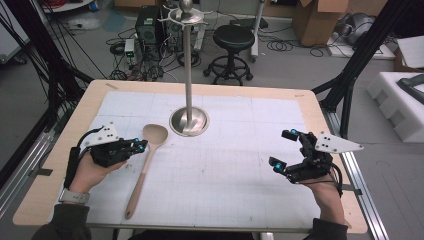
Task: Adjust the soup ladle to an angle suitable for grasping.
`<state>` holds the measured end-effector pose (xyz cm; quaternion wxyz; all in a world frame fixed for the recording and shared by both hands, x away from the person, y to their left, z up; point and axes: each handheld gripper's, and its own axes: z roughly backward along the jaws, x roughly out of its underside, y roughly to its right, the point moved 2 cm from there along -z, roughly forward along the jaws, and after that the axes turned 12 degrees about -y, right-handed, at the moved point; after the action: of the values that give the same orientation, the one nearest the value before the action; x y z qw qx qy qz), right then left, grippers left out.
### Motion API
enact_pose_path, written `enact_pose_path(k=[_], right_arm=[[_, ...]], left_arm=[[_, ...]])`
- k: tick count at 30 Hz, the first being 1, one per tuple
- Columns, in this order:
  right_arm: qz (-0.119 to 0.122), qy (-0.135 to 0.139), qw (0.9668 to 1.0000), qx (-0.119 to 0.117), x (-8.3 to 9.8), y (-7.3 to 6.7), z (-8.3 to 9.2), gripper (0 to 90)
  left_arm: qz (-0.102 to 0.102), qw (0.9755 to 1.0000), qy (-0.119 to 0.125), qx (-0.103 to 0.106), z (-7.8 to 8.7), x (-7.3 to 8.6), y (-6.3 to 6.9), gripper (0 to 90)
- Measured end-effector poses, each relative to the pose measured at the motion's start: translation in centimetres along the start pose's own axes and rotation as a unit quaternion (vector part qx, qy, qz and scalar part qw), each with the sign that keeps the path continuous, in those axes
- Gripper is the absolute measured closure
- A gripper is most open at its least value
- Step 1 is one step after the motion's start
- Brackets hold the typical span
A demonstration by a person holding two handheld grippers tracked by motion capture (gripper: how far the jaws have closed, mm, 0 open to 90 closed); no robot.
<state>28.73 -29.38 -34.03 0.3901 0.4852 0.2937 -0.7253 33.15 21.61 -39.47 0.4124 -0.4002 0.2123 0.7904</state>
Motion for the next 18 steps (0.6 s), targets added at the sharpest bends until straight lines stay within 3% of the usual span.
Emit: enact_pose_path(k=[3, 5, 7, 9, 12, 13, 14, 18], right_arm=[[0.001, 0.0, 1.0, -0.003, 0.0, 0.0, -0.1, 0.5], [0.002, 0.001, 1.0, -0.002, 0.0, 0.0, 0.0, 0.6], [0.001, 0.004, 1.0, -0.003, -0.1, 0.0, 0.0, 0.6], [0.002, 0.006, 1.0, -0.004, -0.1, 0.1, 0.1, 0.6], [0.0, 0.006, 1.0, -0.004, -0.1, 0.1, 0.0, 0.6], [-0.002, 0.003, 1.0, -0.006, -0.1, 0.2, 0.0, 0.6], [-0.004, 0.002, 1.0, -0.005, -0.1, 0.2, 0.0, 0.6], [-0.005, 0.001, 1.0, -0.004, 0.0, 0.4, -0.1, 0.6]], left_arm=[[0.015, 0.9998, -0.013, 0.01, -1.2, 0.2, -0.6, 89.8], [0.018, 0.9997, -0.017, 0.01, -1.6, 0.2, -0.7, 89.8], [0.015, 0.9992, -0.036, 0.008, -2.4, 0.3, -0.8, 89.8], [0.013, 0.998, -0.061, 0.005, -3.4, 0.4, -0.8, 89.8], [0.017, 0.9973, -0.072, 0.006, -4.1, 0.5, -0.8, 89.8], [0.025, 0.9963, -0.082, 0.004, -4.4, 0.4, -0.9, 89.8], [0.017, 0.9945, -0.103, 0.0, -4.9, 0.1, -0.9, 89.8], [0.021, 0.9935, -0.112, 0.01, -5.6, -0.2, -1.1, 89.9]])
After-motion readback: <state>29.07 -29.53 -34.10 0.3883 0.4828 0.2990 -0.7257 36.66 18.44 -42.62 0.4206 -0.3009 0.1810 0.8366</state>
